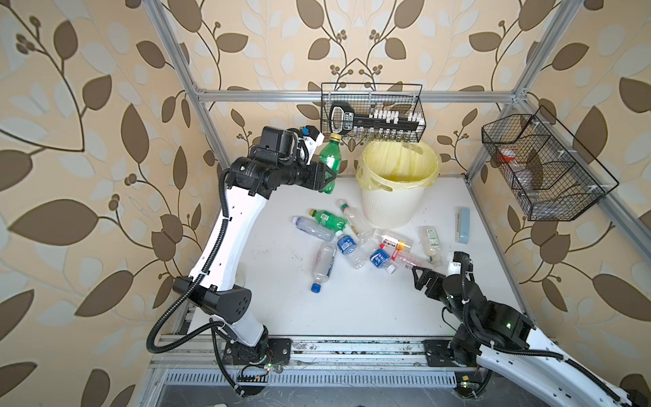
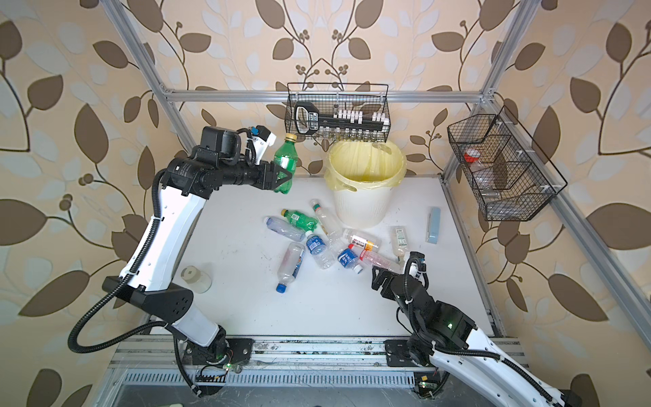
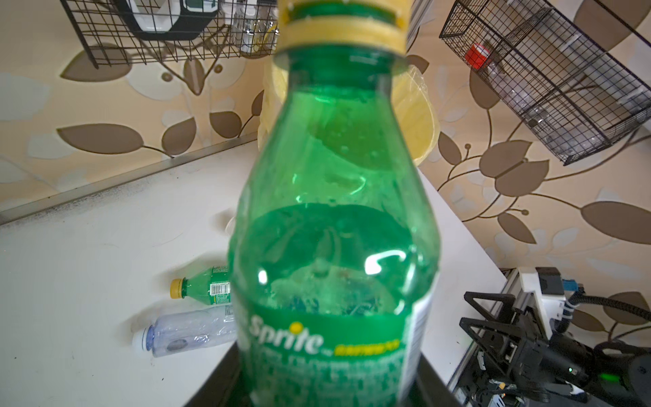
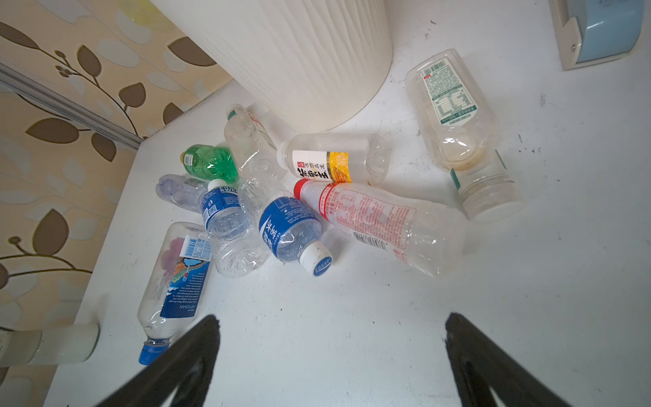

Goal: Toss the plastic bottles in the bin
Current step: 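Lift the Sprite bottle with left gripper and carry it over the bin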

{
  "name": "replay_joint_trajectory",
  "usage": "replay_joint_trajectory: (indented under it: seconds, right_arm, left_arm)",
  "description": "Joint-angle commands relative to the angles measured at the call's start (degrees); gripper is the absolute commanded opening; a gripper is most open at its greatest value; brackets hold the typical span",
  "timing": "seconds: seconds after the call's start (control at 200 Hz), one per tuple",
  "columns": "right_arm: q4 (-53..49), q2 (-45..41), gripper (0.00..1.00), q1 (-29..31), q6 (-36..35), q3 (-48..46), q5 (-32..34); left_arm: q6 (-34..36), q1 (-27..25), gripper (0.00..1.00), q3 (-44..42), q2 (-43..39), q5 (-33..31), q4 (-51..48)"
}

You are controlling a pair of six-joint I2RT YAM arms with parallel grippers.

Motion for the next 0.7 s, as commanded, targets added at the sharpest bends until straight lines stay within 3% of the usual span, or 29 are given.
replay_joint_trajectory:
  seconds: [0.0,0.22,0.485,0.695]
  right_arm:
    - [0.4,0.4,1.0,0.3,0.8,-0.7,2.1]
    - [1.2,1.6,1.0,0.3,2.0,-0.5,4.1]
    - [-0.1,3.8,1.0,0.3,3.4,1.2,7.3]
    - [-1.8,6.2,1.0,0.2,4.1,3.6,10.1]
  left_arm:
    - [-1.3,-1.3,0.51,4.2,0.5,2.2,1.7]
    - [-1.9,-3.8,0.52,3.5,1.1,2.6,7.6]
    - [-3.7,-4.1,0.51,-12.7,-5.9,-1.7,27.3]
    - [-3.9,-4.2,0.51,-13.0,-3.4,-0.5,31.4]
